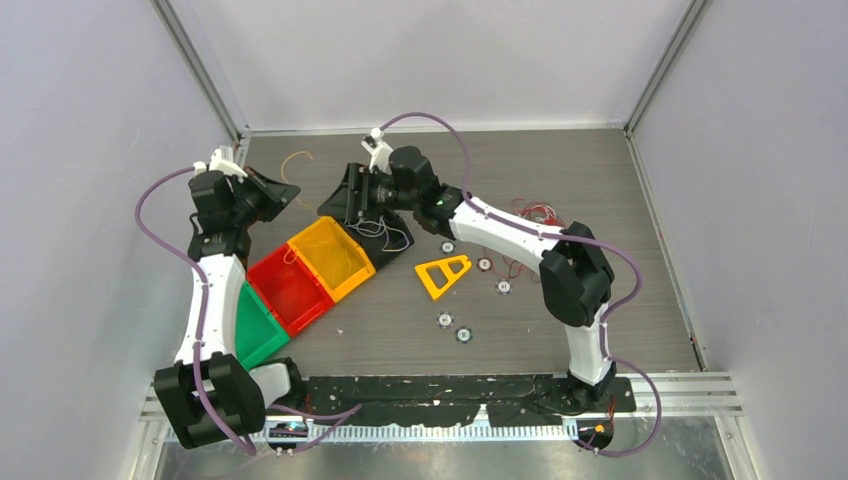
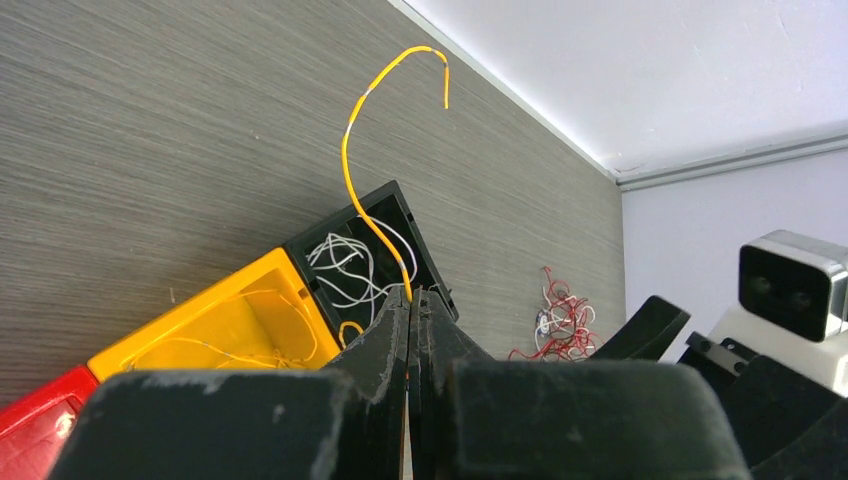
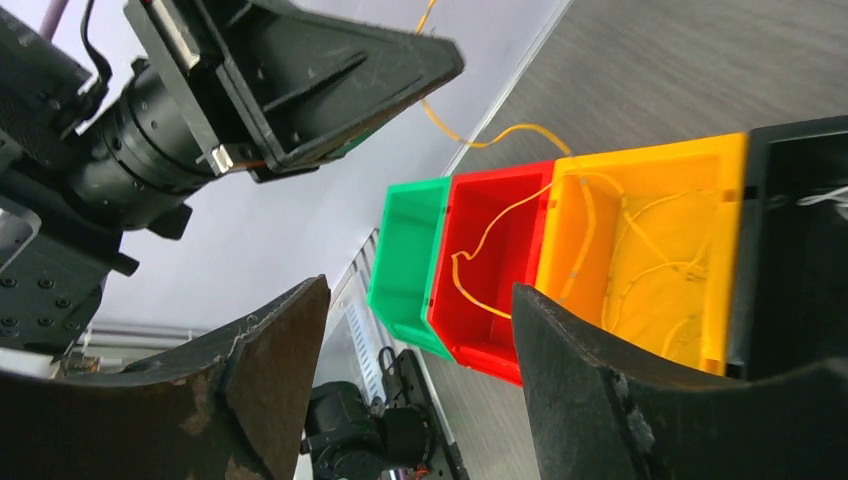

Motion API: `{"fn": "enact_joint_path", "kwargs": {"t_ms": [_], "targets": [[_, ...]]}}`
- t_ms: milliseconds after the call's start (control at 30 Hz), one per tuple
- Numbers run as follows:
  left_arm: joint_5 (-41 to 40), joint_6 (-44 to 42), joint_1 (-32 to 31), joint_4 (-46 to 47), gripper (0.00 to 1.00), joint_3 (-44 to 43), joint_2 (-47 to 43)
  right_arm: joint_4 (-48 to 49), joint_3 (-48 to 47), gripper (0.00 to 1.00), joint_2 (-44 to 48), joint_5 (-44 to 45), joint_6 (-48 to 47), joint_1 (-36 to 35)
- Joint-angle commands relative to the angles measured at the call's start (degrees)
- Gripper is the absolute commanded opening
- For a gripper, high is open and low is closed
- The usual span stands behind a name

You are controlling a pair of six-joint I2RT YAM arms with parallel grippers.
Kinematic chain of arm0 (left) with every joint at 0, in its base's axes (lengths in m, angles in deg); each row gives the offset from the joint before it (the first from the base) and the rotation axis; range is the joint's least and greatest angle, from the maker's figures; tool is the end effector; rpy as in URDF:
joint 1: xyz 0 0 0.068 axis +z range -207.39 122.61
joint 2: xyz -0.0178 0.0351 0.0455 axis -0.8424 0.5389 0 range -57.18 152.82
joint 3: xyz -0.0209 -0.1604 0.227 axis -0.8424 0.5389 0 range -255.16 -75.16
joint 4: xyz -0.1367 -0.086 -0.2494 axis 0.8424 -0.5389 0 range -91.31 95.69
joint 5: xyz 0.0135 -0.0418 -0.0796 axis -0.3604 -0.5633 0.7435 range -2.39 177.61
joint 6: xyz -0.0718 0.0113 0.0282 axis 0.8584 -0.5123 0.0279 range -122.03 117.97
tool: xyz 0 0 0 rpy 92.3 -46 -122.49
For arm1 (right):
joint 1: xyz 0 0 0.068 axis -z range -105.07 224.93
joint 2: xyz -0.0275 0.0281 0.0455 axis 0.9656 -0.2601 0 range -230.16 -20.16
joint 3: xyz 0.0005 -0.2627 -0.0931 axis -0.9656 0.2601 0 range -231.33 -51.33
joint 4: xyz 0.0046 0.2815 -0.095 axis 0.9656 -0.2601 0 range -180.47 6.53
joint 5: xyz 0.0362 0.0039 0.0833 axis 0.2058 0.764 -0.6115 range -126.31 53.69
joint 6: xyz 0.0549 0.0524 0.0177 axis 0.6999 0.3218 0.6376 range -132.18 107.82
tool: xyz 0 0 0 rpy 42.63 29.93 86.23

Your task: Untangle the cables

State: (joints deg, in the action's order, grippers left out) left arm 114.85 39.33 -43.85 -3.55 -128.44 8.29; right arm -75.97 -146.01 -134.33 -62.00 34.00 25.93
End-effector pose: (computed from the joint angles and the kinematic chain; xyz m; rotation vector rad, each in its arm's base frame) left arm 0.3191 0.0454 0.3095 -0.6148 1.8839 -0.7801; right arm 0.3379 0.4326 0.2943 -0.4237 2.0151 1.5222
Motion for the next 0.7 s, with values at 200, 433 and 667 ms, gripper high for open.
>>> {"fn": "enact_joint_path", "kwargs": {"t_ms": [200,433,667], "targets": [[0.97,0.19,0.43,2.83,0.0,-2.77,-0.73,-1.58,0.29,0.75,-3.56,0.51,5.82,-0.54],[0.93,0.15,0.46,2.74,0.0,-2.98,-0.8,1.7,-3.81,0.66,-9.09,0.06,9.06,-2.64],[1.93,-0.51,0.86,2.56,0.0,-2.24,-1.03,2.2,-3.94,0.14,-8.4,1.55,6.75,-0.89]]}}
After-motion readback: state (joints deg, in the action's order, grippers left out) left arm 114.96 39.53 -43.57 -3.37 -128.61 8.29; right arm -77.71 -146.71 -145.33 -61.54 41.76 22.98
